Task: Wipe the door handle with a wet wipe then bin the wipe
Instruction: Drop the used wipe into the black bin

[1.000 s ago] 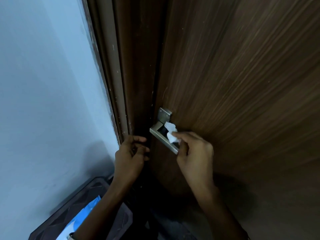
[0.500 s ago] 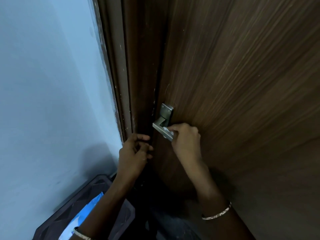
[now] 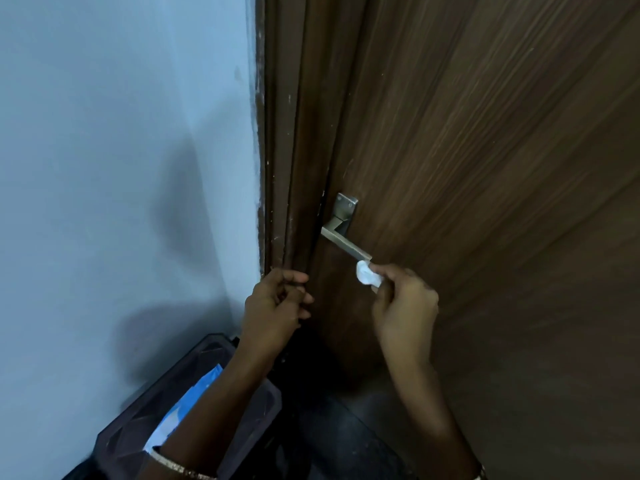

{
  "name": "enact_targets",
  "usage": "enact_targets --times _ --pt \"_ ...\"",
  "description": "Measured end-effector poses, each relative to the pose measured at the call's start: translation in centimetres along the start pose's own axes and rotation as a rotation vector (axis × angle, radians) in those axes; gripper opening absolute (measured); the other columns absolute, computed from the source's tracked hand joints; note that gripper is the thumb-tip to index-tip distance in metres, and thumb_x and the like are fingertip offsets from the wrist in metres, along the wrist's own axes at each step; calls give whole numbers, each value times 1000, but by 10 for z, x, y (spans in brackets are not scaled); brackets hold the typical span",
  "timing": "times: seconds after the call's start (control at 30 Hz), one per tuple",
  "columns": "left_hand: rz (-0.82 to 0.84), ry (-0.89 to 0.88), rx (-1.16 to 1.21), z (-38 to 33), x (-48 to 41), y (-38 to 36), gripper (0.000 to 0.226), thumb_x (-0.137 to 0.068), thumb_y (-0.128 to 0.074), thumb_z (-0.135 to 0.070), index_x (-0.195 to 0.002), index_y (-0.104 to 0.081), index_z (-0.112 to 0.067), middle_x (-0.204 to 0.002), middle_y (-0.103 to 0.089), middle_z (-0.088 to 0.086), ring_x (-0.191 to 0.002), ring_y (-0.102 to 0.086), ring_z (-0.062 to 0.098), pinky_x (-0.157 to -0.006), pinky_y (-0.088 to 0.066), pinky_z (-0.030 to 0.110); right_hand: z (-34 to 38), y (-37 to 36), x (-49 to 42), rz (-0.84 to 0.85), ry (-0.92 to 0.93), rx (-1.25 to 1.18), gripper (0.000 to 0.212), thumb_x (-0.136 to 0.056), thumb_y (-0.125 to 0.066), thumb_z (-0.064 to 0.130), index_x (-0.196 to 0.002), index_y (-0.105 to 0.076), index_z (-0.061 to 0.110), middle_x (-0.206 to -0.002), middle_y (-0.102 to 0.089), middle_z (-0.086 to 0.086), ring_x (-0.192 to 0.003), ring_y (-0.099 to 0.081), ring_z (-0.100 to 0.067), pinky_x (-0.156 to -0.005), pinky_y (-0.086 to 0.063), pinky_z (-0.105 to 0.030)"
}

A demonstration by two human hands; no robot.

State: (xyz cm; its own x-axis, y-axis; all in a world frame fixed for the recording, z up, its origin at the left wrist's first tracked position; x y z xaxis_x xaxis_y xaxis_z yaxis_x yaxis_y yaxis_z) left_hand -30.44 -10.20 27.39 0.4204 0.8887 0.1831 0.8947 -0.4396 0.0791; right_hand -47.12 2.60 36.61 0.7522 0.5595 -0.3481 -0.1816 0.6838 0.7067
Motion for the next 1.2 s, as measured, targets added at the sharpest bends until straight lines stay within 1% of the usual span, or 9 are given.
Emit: enact_targets --times 0.13,0.23,0.33,0.5,0.63,0.73,0.8,0.93,1.2 --pt "53 -25 38 -2 26 25 21 -97 -59 -20 -112 -71 -28 -97 -74 -7 -79 -72 11 -62 -58 25 4 -35 52 236 -278 -483 29 -89 -67 0 -102 -79 23 -96 -79 7 -88 -75 -5 -78 -62 -22" --pt "74 10 116 4 54 54 26 -95 -63 -18 -119 -71 -19 -113 -73 1 -96 -71 17 -72 -62 33 26 -65 103 404 -442 -826 23 -89 -68 -1 -101 -80 15 -93 -81 -3 -92 -76 -16 -76 -59 -23" --pt "56 47 191 15 88 89 26 -93 -66 -13 -118 -71 -11 -110 -73 5 -94 -71 18 -70 -60 27 53 -80 151 498 -502 -1009 22 -88 -68 -4 -99 -80 11 -94 -80 -11 -87 -77 -20 -71 -59 -22" --pt "-31 64 223 43 143 166 20 -91 -68 -11 -108 -75 -2 -98 -77 16 -87 -73 23 -70 -59 23 86 -102 227 535 -551 -949 18 -84 -76 0 -98 -79 10 -92 -79 -14 -90 -77 -31 -75 -62 -32" --pt "-172 153 242 81 188 235 17 -87 -73 -14 -101 -77 -5 -94 -77 17 -92 -74 35 -84 -60 43 121 -124 284 615 -504 -848 14 -81 -80 2 -90 -80 13 -85 -80 -12 -83 -76 -29 -83 -59 -43" --pt "-267 197 262 106 222 282 14 -83 -77 -15 -96 -78 -8 -91 -78 15 -91 -74 34 -82 -60 46 151 -145 323 712 -416 -772 14 -81 -80 2 -85 -79 15 -83 -80 -8 -83 -76 -25 -81 -60 -38" --pt "-334 214 283 121 243 308 13 -82 -79 -15 -94 -79 -11 -87 -79 11 -86 -75 25 -73 -61 35 165 -160 345 784 -360 -739 12 -81 -80 2 -86 -79 13 -84 -80 -7 -85 -76 -25 -81 -60 -35" --pt "-511 297 323 167 286 355 12 -80 -80 -16 -91 -79 -13 -86 -79 10 -80 -73 18 -71 -58 29 186 -200 399 976 -268 -632 13 -79 -83 8 -84 -80 19 -74 -78 6 -68 -69 -4 -67 -54 -19" --pt "-738 509 364 291 336 419 20 -82 -77 -8 -99 -75 3 -90 -76 19 -78 -73 22 -70 -61 27 179 -303 517 1261 -428 -541 8 -85 -74 -4 -90 -75 2 -85 -74 -20 -63 -68 -17 -58 -57 -25"
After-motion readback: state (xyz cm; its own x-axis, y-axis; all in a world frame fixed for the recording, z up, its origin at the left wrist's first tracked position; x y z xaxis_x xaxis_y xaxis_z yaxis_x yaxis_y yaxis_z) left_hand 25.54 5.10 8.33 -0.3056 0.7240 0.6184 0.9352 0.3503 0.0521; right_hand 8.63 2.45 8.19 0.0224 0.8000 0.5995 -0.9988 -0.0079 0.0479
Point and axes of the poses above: each hand's wrist, its own x-axis away from the middle knuckle, its own y-axis out of the back of the hand, z = x × y, the point moved 9 cm from there along -x, towards the middle knuckle
